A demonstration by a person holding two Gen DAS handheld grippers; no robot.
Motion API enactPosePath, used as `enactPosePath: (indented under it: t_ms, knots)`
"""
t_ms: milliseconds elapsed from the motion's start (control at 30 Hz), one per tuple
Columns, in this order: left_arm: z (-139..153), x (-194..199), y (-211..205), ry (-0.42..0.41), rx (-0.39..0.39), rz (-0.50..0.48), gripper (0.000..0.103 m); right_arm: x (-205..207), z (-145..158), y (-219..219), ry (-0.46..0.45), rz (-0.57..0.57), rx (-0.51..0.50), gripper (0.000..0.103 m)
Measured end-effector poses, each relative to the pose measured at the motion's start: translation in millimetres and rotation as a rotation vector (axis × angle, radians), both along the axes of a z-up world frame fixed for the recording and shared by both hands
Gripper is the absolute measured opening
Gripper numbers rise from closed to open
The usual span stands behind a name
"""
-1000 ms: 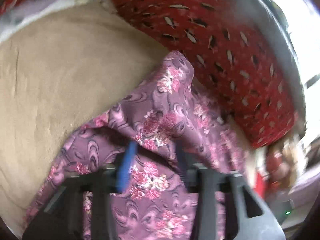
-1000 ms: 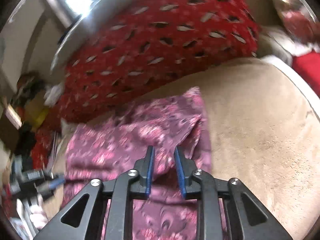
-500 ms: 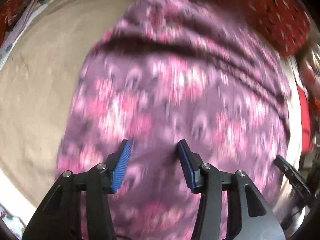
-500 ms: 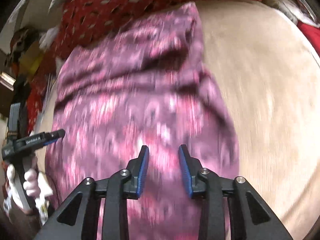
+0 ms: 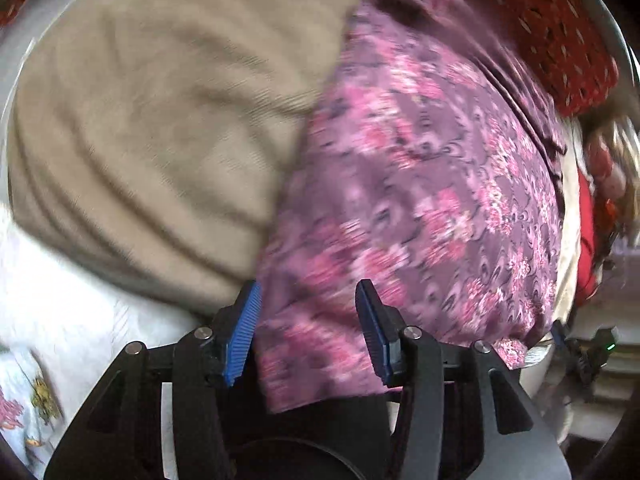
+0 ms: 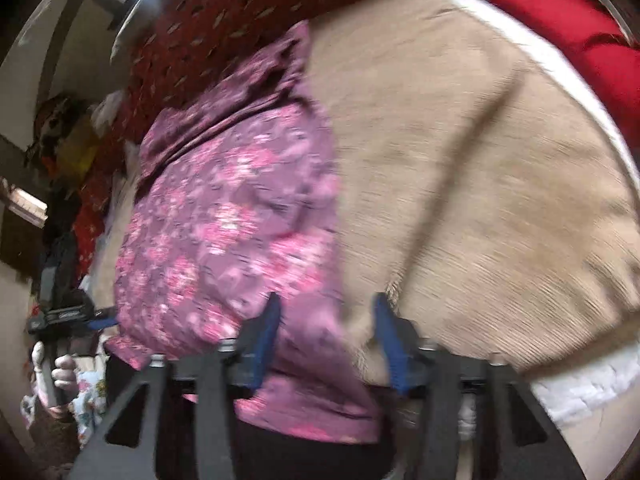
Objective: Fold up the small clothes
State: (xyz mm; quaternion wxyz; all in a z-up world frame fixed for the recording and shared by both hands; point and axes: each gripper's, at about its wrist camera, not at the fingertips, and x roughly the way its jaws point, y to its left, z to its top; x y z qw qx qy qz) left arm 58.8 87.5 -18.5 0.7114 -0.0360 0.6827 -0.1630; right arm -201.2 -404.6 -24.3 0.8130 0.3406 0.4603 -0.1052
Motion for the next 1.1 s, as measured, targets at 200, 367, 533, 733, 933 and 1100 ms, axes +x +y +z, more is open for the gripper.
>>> enactPosePath:
  t_ms: [200,367,533,733,933,1100]
  knots:
    - [-26,-16,27,0.138,-0.144,0.01,0.051,-24,-33,4,-0.07,0.021,0.181,0.062]
    - [-41,-20,32,0.236,-0.231,0.025,0.054,-27,-54,21,-0.074,0.075,0.278,0.062]
    - [-37,-22,32,0.242,-0.286,0.03,0.013,-37,-43,36,-0.162,0.131,0.28,0.005]
    - [-1,-20,28,0.169,-0.413,0.015,0.009,-39,17,46,-0.319,0.168,0.212,0.005]
    - [40,5,26,0.098,-0.574,0.057,0.009,-11,60,29,-0.468,0.133,0.248,0.005]
    - [64,41,9,0.032,-0.629,0.105,0.009,21,68,4,-0.54,0.065,0.323,0.005]
